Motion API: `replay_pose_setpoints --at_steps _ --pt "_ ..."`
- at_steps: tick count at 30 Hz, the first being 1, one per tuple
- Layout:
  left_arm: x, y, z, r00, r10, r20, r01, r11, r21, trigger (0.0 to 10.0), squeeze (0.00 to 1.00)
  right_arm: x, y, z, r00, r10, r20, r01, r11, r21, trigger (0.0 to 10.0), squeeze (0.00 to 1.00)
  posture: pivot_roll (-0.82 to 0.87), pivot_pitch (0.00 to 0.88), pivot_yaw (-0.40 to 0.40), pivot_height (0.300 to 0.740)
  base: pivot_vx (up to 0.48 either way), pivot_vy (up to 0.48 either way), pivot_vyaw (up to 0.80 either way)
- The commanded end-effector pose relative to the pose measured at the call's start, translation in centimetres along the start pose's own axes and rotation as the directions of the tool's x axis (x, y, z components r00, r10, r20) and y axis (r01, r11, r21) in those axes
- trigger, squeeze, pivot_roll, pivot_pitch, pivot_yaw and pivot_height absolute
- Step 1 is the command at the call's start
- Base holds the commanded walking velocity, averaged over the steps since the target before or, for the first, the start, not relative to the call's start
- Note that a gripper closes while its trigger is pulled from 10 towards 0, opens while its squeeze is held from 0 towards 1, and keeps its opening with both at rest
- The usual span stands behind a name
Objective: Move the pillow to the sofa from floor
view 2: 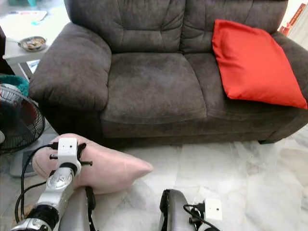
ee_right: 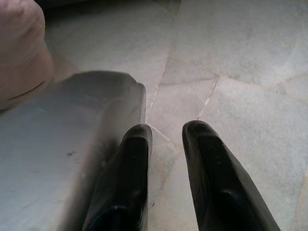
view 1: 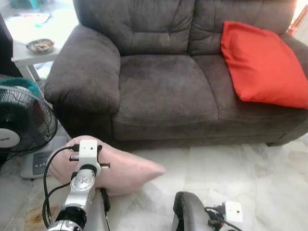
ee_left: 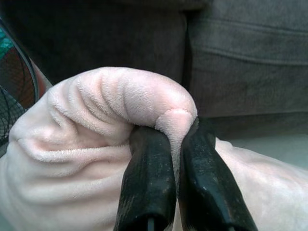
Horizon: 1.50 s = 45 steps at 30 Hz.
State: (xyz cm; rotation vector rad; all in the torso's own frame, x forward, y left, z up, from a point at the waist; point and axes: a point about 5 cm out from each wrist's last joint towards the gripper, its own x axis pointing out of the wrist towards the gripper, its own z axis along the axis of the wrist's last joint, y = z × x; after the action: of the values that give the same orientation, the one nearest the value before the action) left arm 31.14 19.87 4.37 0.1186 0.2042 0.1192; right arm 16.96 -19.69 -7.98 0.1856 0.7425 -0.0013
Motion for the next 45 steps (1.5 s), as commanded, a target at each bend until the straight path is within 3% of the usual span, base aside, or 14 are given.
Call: replay_pose_setpoints --at_steps 1,23,45 --pt "0.5 -0.2 2.2 0.995 -0.009 0.097 0.009 1.000 0.005 10.0 0.00 0.2 0.8 -0.2 0.999 0.034 -0.011 -0.034 0.999 -0.001 10.0 0.00 0.16 0.030 -0.104 0.603 0.000 0.000 0.00" --pt "0.2 -1.2 2.2 0.992 -0.075 0.097 0.071 0.997 0.038 10.0 0.00 0.2 0.9 -0.1 1.000 0.028 -0.009 -0.028 1.000 0.006 10.0 0.00 0.16 0.045 -0.101 0.740 -0.094 0.000 0.00" --pt "0.1 -2.1 2.8 0.982 -0.149 0.120 0.143 0.988 0.055 10.0 0.00 0.2 1.0 -0.3 0.999 0.031 -0.012 -0.031 0.999 0.010 10.0 0.00 0.17 0.045 -0.096 0.740 -0.014 0.000 0.00"
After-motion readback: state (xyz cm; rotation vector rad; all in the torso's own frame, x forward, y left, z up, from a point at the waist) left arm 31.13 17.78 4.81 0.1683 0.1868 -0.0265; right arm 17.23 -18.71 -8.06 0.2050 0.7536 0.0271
